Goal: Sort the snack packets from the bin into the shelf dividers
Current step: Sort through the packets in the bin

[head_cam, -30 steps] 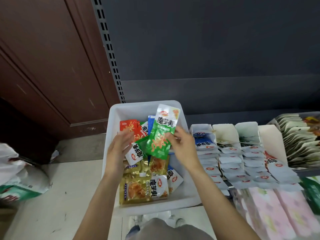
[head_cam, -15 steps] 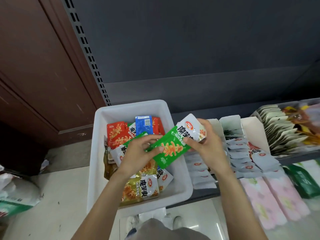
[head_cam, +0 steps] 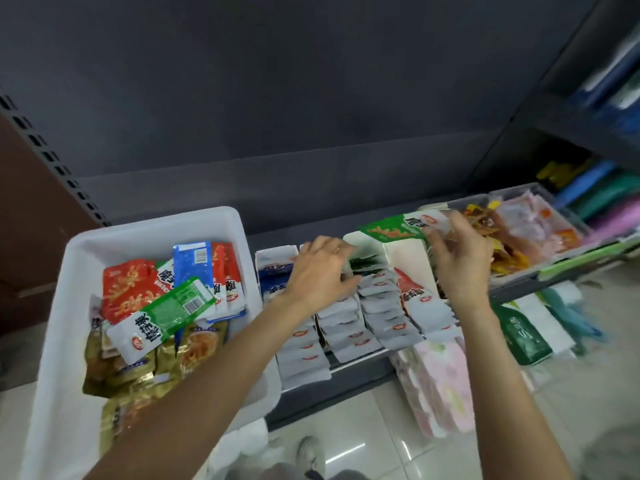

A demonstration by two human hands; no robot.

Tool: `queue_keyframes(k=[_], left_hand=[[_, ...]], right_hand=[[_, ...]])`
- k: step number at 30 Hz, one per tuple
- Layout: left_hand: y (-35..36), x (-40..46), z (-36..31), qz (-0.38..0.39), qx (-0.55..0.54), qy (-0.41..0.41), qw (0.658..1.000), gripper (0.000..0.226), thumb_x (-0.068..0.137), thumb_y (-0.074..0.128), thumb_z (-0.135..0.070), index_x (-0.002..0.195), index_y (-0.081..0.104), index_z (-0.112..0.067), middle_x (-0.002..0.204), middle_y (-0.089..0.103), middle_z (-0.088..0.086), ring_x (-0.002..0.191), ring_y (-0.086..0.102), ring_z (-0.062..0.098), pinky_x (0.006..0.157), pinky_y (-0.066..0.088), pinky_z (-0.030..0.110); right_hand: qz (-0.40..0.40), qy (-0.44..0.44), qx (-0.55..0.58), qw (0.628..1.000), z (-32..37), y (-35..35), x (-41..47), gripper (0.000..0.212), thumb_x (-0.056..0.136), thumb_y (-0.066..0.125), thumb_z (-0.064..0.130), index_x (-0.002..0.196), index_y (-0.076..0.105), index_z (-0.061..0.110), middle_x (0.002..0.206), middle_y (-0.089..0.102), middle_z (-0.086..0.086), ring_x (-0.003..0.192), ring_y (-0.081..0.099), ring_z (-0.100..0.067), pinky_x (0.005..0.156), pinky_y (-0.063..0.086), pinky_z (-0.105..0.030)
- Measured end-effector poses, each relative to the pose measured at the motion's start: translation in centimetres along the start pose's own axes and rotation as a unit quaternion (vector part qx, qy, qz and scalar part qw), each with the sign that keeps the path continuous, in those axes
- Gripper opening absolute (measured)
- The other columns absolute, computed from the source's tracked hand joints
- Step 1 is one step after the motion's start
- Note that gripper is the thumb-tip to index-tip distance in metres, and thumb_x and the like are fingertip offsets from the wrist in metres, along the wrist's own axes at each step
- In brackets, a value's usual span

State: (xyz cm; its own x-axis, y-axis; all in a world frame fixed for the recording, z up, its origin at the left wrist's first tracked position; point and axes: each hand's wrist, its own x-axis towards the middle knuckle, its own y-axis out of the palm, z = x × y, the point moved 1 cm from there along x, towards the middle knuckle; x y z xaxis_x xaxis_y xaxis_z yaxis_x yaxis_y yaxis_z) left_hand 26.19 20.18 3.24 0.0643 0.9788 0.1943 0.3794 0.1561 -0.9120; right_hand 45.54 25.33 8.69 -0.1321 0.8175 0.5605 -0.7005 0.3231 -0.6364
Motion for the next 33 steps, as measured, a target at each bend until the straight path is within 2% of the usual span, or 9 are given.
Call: queue_keyframes(k=[7, 9, 11, 13, 16, 20, 25, 29, 33], left_hand=[[2.7, 1.4, -0.9, -0.017, 0.041, -0.014, 0.999, 0.032, 0.092, 0.053, -0.034, 0.123, 0.061, -0.03, 0.117, 0.065, -0.005, 0.11, 0.046, 0.019, 0.093, 0.032, 0.032], [2.7, 1.3, -1.0, -0.045, 0.029, -0.011, 0.999, 0.026, 0.091, 0.057, -0.029, 0.115, 0.067, -0.029, 0.108, 0.069, -0.004, 0.103, 0.05, 0.019, 0.089, 0.034, 0.032], [2.6, 1.2, -1.0, -0.059, 0.022, -0.008, 0.998, 0.024, 0.089, 0.061, -0.028, 0.11, 0.069, -0.03, 0.102, 0.071, -0.004, 0.099, 0.053, 0.019, 0.088, 0.034, 0.032], [2.5, 1.1, -0.9, -0.058, 0.013, -0.003, 0.998, 0.023, 0.087, 0.063, -0.028, 0.109, 0.07, -0.03, 0.098, 0.072, -0.005, 0.099, 0.054, 0.019, 0.088, 0.033, 0.03], [1.9, 0.3, -0.6, -0.079, -0.019, -0.002, 0.997, 0.02, 0.085, 0.064, -0.03, 0.103, 0.071, -0.028, 0.093, 0.072, -0.007, 0.097, 0.057, 0.018, 0.086, 0.034, 0.03], [-0.7, -3.3, 1.3, -0.21, -0.049, -0.036, 0.976, 0.023, 0.085, 0.052, -0.036, 0.089, 0.07, -0.024, 0.086, 0.069, -0.011, 0.09, 0.056, 0.01, 0.083, 0.034, 0.024], [-4.6, -11.0, 7.1, -0.342, -0.03, -0.124, 0.931, 0.022, 0.088, 0.051, -0.026, 0.081, 0.065, -0.011, 0.081, 0.066, -0.001, 0.079, 0.055, 0.015, 0.073, 0.038, 0.03], [-5.4, -16.8, 12.9, -0.231, -0.012, -0.228, 0.946, 0.028, 0.083, 0.046, -0.034, 0.084, 0.066, -0.014, 0.086, 0.068, -0.002, 0.081, 0.059, 0.018, 0.075, 0.043, 0.029], [-3.7, -20.1, 17.3, -0.106, 0.049, -0.319, 0.94, 0.037, 0.074, 0.073, -0.024, 0.108, 0.065, -0.014, 0.105, 0.065, 0.007, 0.1, 0.057, 0.032, 0.088, 0.046, 0.042]], right_hand=[[0.212, -0.143, -0.109, 0.96, -1.4, 4.9, 2.6, 0.017, 0.09, 0.054, 0.008, 0.104, 0.06, 0.017, 0.067, 0.063, -0.01, 0.062, 0.062, -0.034, 0.051, 0.038, -0.031], [0.311, -0.166, -0.157, 0.923, -1.9, 6.7, 2.5, 0.027, 0.093, 0.046, 0.012, 0.113, 0.059, 0.024, 0.083, 0.069, -0.01, 0.081, 0.065, -0.032, 0.07, 0.048, -0.038], [0.384, -0.182, -0.218, 0.878, -2.3, 7.8, 2.1, 0.033, 0.095, 0.038, 0.017, 0.12, 0.058, 0.025, 0.101, 0.067, -0.008, 0.105, 0.057, -0.027, 0.091, 0.037, -0.039], [0.416, -0.178, -0.244, 0.858, -2.5, 8.1, 1.8, 0.036, 0.095, 0.034, 0.022, 0.122, 0.058, 0.024, 0.112, 0.063, -0.006, 0.118, 0.045, -0.021, 0.093, 0.026, -0.039], [0.39, -0.172, -0.198, 0.883, -2.5, 7.3, 1.3, 0.042, 0.093, 0.032, 0.024, 0.126, 0.058, 0.026, 0.121, 0.062, -0.001, 0.123, 0.041, -0.018, 0.091, 0.021, -0.035], [0.267, -0.124, 0.021, 0.956, -0.4, 4.5, 0.5, 0.04, 0.089, 0.045, 0.006, 0.123, 0.061, 0.019, 0.116, 0.067, 0.001, 0.109, 0.058, -0.018, 0.094, 0.043, -0.034], [0.21, -0.081, 0.178, 0.958, 6.6, 3.7, -2.5, 0.039, 0.091, 0.048, 0.012, 0.127, 0.055, 0.027, 0.094, 0.071, 0.013, 0.079, 0.066, -0.006, 0.07, 0.05, -0.018], [0.301, -0.114, 0.211, 0.923, 13.4, 8.3, -5.9, 0.041, 0.092, 0.051, 0.019, 0.131, 0.048, 0.031, 0.094, 0.071, 0.011, 0.077, 0.066, -0.006, 0.069, 0.054, -0.026], [0.395, -0.193, 0.09, 0.894, 19.1, 15.4, -9.3, 0.038, 0.093, 0.052, 0.013, 0.13, 0.052, 0.022, 0.112, 0.068, 0.002, 0.094, 0.065, -0.017, 0.075, 0.051, -0.031]])
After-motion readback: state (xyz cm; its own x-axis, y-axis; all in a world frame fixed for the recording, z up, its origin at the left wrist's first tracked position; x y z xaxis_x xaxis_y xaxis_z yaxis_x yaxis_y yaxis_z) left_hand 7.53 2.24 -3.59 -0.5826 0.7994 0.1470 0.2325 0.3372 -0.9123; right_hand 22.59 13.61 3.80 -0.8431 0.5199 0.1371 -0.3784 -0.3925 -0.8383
